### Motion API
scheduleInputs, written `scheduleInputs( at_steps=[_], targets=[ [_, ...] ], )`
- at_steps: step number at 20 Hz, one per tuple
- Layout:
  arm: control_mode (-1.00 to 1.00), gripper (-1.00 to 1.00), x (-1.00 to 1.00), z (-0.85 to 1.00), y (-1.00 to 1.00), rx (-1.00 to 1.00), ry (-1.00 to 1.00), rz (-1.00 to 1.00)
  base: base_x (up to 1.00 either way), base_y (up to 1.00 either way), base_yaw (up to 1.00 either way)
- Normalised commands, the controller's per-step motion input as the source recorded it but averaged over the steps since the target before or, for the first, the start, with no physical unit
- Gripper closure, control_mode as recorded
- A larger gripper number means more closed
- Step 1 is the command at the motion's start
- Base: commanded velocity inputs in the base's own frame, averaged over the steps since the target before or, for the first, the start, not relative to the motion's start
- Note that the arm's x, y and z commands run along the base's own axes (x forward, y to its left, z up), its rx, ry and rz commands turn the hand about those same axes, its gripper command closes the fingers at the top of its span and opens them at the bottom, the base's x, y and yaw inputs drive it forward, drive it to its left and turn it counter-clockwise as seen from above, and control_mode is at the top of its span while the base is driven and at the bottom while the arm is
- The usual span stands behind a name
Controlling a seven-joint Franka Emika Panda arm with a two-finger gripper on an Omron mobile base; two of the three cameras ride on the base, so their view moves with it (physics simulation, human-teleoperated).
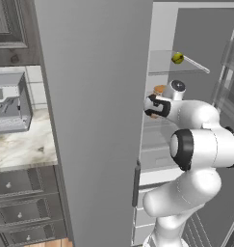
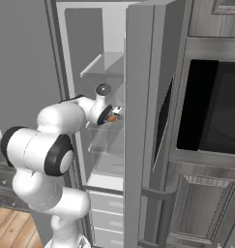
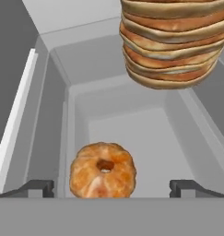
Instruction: Pick up the tangerine and pear from the fridge and place one fruit on each plate on the dining counter.
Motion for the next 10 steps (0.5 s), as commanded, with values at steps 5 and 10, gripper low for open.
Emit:
scheduleInputs(
  at_steps=[5, 10],
  targets=[
    [-1.0, -1.0, 0.0, -0.2, 0.0, 0.0, 0.03, 0.0, 0.0, 0.0, 0.0],
    [-1.0, -1.0, 0.05, -0.13, 0.0, 0.0, 0.01, 0.0, 0.0, 0.0, 0.0]
  ],
)
